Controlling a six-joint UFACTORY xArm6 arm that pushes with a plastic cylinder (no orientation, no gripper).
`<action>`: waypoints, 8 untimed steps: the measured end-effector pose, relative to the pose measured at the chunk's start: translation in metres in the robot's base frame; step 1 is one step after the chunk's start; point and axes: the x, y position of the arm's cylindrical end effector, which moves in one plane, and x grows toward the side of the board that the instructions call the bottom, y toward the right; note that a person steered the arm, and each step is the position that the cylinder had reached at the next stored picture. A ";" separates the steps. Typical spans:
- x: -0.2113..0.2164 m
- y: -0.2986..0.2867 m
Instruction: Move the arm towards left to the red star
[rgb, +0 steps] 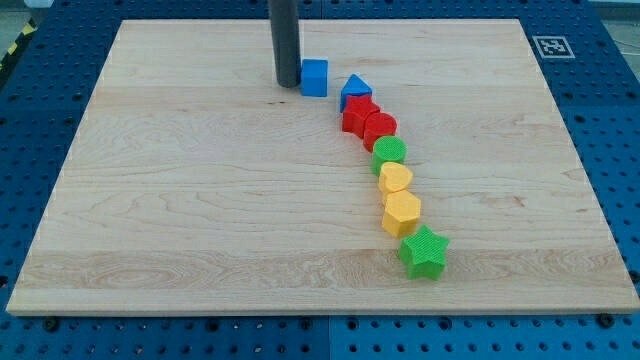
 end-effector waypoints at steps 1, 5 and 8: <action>0.000 0.015; -0.002 0.033; 0.016 0.018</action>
